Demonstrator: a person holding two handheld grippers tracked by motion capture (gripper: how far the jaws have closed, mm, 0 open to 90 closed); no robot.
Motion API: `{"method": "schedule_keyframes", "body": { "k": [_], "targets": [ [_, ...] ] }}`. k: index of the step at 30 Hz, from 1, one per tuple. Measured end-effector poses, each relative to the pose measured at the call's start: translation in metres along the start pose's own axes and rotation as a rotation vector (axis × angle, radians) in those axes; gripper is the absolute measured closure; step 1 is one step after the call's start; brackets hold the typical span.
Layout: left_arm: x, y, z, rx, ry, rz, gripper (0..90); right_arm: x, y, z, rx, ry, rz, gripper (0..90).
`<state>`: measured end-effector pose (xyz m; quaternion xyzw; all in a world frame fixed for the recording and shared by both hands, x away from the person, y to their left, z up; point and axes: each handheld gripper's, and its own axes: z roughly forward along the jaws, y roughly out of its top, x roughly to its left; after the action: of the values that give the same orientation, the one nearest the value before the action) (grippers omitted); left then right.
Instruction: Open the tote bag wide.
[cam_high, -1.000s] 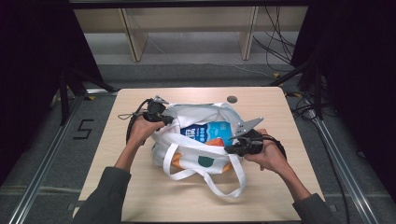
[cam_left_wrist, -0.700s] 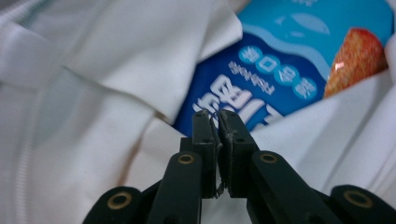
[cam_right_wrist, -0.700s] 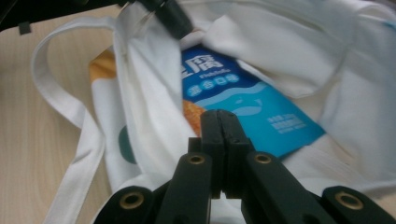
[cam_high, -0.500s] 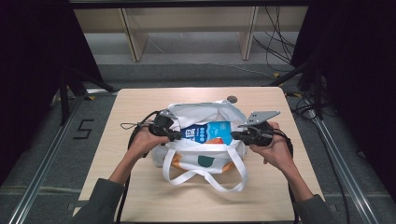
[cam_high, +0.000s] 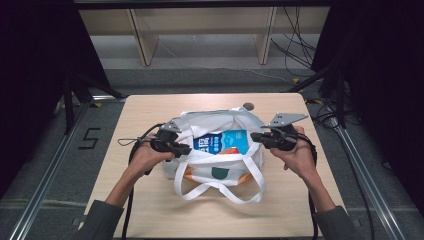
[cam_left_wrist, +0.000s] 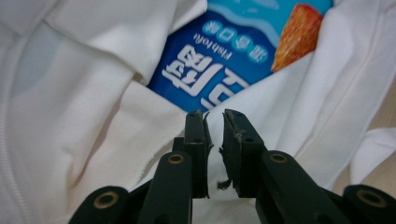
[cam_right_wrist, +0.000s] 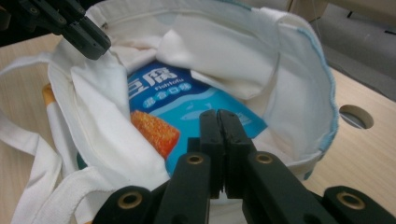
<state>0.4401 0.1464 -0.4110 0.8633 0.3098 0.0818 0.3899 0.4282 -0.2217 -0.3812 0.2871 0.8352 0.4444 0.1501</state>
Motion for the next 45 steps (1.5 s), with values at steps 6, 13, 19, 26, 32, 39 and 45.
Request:
{"method": "schedule_keyframes", "body": {
  "k": [6,13,19,26,32,39,45],
  "targets": [
    [-0.01,-0.004,-0.021,-0.102,0.02,-0.019,73.6,-0.002,0.0,-0.011,-0.038,-0.021,-0.004,89.7],
    [-0.011,-0.016,-0.037,-0.144,0.023,-0.041,70.2,-0.003,-0.006,-0.023,-0.047,-0.034,-0.011,87.3],
    [-0.015,-0.026,-0.045,-0.168,0.022,-0.056,66.4,-0.002,-0.009,-0.031,-0.063,-0.045,-0.009,82.4],
    [-0.022,-0.033,-0.054,-0.198,0.028,-0.057,58.8,0.001,-0.015,-0.035,-0.073,-0.061,0.019,77.4],
    [-0.024,-0.033,-0.056,-0.207,0.025,-0.062,55.2,0.002,-0.018,-0.035,-0.075,-0.066,0.004,74.5],
    [-0.023,-0.036,-0.055,-0.205,0.033,-0.065,50.9,0.005,-0.02,-0.037,-0.072,-0.074,0.031,69.6],
    [-0.024,-0.04,-0.057,-0.216,0.037,-0.06,47.6,0.004,-0.023,-0.038,-0.086,-0.093,0.016,65.1]
  ]
}}
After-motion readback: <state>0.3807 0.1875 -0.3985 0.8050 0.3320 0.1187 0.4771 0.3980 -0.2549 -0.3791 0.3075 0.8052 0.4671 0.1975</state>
